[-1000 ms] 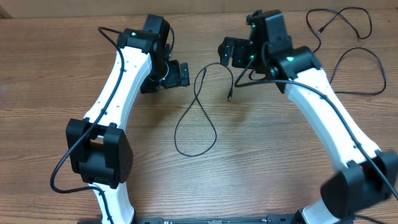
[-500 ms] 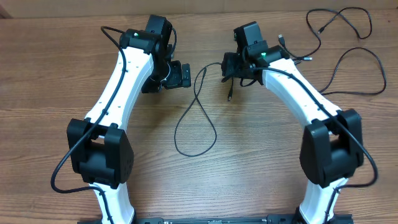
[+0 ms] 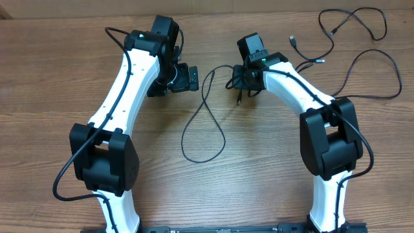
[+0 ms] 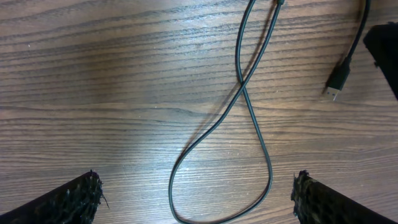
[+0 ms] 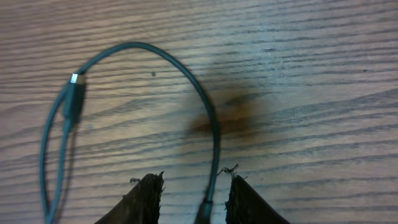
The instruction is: Untangle cables
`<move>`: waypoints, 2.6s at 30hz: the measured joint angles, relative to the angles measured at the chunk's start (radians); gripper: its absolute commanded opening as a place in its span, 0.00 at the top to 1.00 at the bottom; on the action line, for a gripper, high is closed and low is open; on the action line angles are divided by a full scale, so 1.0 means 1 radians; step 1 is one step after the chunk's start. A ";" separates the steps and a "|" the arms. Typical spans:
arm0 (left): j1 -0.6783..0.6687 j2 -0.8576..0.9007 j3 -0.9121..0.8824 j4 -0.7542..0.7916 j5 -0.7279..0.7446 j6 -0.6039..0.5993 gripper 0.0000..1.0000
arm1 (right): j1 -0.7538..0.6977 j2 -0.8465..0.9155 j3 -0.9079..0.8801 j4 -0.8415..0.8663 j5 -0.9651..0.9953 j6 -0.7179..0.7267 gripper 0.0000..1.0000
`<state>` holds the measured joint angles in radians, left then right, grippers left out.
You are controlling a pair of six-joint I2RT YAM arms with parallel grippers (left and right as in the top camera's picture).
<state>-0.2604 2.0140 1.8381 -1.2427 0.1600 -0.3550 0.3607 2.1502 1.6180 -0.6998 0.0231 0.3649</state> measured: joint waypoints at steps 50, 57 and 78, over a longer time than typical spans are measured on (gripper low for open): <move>0.000 0.000 0.000 0.000 0.000 0.000 0.00 | 0.000 -0.087 0.108 -0.392 -0.373 0.139 0.96; 0.000 0.000 0.000 0.000 0.000 0.000 0.00 | 0.074 -0.087 0.105 -0.394 -0.371 0.140 0.96; 0.000 0.000 0.000 0.000 0.000 0.000 0.00 | 0.158 -0.087 0.066 -0.384 -0.197 0.184 0.50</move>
<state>-0.2604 2.0140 1.8381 -1.2423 0.1600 -0.3550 0.5182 2.0636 1.6840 -1.0836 -0.1738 0.5488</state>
